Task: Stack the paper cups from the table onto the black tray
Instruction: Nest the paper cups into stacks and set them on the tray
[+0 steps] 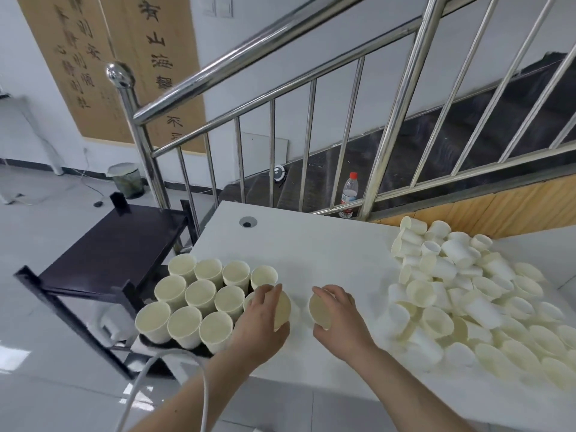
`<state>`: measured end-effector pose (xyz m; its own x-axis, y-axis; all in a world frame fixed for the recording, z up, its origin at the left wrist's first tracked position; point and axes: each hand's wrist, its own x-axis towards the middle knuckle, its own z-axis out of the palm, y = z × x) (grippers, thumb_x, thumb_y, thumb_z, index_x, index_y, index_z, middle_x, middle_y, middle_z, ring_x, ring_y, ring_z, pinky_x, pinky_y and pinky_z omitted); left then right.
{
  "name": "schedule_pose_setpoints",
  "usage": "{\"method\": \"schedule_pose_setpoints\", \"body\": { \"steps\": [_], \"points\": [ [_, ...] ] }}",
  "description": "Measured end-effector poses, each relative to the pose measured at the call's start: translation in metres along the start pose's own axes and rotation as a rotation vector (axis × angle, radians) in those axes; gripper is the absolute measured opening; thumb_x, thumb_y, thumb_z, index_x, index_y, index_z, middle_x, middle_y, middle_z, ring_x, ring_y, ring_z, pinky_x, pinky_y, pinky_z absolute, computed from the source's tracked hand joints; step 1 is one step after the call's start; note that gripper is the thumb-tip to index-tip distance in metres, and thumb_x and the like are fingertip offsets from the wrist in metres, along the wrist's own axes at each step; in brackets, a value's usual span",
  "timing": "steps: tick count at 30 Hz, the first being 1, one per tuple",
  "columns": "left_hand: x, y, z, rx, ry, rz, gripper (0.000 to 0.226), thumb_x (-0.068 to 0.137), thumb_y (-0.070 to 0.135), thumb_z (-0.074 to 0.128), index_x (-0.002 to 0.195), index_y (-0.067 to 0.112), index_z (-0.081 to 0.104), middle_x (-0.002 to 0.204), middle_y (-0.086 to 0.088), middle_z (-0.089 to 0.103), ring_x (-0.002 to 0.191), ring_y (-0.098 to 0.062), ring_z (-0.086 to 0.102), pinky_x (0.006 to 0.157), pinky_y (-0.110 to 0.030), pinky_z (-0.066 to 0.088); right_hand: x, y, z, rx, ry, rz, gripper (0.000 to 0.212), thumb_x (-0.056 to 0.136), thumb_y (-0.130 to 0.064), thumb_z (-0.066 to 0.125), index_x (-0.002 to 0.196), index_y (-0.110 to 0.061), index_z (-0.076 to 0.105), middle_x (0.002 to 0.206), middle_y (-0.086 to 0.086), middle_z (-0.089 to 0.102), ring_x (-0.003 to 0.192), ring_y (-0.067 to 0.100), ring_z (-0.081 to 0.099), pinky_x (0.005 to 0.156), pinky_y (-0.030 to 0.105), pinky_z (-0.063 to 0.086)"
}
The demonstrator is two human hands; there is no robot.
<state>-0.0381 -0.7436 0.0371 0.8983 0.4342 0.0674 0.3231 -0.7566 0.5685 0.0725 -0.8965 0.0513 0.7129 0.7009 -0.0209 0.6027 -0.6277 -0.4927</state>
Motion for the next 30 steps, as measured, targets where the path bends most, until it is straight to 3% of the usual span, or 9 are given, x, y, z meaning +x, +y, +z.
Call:
{"method": "schedule_pose_setpoints", "body": {
  "steps": [10, 17, 21, 30],
  "points": [
    [-0.007, -0.080, -0.068, 0.014, 0.121, -0.082, 0.073, 0.086, 0.030, 0.061, 0.149, 0.022, 0.025, 0.146, 0.004, 0.026, 0.131, -0.019, 0.034, 0.094, -0.026, 0.042, 0.040, -0.092, 0.039, 0.058, -0.037, -0.096, 0.069, 0.083, -0.014, 0.058, 0.146, -0.030, 0.035, 0.147, -0.012, 0.026, 0.136, 0.012, 0.025, 0.097, 0.030, 0.045],
    [0.018, -0.161, -0.119, 0.007, 0.163, -0.114, 0.071, 0.086, 0.025, 0.062, 0.148, 0.019, 0.027, 0.149, 0.004, 0.025, 0.133, -0.019, 0.032, 0.100, -0.028, 0.041, 0.094, -0.154, 0.083, 0.082, -0.030, -0.097, 0.070, 0.083, -0.014, 0.060, 0.146, -0.030, 0.034, 0.146, -0.011, 0.027, 0.135, 0.012, 0.027, 0.101, 0.024, 0.039],
    [0.041, -0.192, -0.137, 0.039, 0.141, -0.118, 0.072, 0.085, 0.027, 0.064, 0.147, 0.020, 0.028, 0.147, 0.003, 0.027, 0.133, -0.019, 0.034, 0.095, -0.028, 0.045, 0.122, -0.173, 0.101, 0.092, 0.005, -0.092, 0.070, 0.084, -0.017, 0.063, 0.146, -0.028, 0.034, 0.145, -0.008, 0.027, 0.135, 0.012, 0.028, 0.100, 0.019, 0.036],
    [0.087, -0.224, -0.145, 0.089, 0.042, -0.133, 0.072, 0.088, 0.035, 0.060, 0.148, 0.025, 0.022, 0.148, 0.008, 0.024, 0.135, -0.015, 0.031, 0.090, -0.031, 0.047, 0.165, -0.186, 0.124, 0.040, -0.005, -0.025, 0.069, 0.086, -0.024, 0.064, 0.147, -0.032, 0.031, 0.144, -0.011, 0.025, 0.134, 0.010, 0.028, 0.097, 0.028, 0.045]
  ]
}}
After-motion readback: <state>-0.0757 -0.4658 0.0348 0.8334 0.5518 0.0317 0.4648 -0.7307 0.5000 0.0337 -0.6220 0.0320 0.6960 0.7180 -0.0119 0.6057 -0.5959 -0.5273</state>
